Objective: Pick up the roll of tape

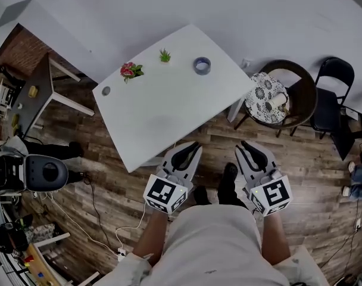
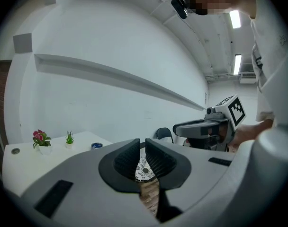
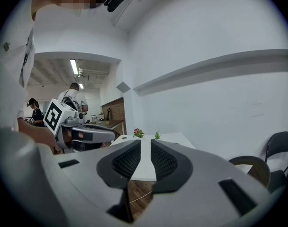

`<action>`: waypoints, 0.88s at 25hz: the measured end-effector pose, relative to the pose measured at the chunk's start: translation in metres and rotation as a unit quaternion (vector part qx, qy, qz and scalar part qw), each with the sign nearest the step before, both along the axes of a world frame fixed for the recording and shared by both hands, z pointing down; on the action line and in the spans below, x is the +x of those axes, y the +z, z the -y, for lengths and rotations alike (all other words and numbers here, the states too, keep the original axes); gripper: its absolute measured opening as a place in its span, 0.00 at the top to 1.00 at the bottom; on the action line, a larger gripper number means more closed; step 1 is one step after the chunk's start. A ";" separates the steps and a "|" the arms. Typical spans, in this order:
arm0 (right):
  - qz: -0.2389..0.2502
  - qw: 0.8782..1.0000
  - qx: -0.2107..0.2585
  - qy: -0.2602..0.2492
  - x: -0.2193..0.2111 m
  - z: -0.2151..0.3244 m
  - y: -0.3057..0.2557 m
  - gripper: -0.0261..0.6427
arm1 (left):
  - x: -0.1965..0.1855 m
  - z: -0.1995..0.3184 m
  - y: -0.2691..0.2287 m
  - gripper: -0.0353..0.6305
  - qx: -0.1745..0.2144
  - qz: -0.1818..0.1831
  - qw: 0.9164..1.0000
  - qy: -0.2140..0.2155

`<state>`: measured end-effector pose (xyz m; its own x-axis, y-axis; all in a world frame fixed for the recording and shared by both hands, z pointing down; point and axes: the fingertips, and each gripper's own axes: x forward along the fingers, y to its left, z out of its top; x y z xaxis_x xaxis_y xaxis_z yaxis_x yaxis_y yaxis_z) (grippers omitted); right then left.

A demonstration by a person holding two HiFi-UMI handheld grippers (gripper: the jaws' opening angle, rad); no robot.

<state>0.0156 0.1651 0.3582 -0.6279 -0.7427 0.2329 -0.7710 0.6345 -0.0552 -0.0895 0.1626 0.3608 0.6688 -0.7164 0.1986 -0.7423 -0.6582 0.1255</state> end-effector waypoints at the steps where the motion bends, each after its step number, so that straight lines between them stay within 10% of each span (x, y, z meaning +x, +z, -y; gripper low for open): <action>1: -0.001 1.000 0.002 -0.002 0.002 0.006 -0.001 0.85 | 0.002 0.005 -0.001 0.90 0.001 0.001 1.000 -0.002; 22: 0.000 0.997 -0.005 -0.071 0.051 0.079 0.003 0.79 | 0.063 0.068 0.003 0.77 0.006 0.028 0.998 -0.056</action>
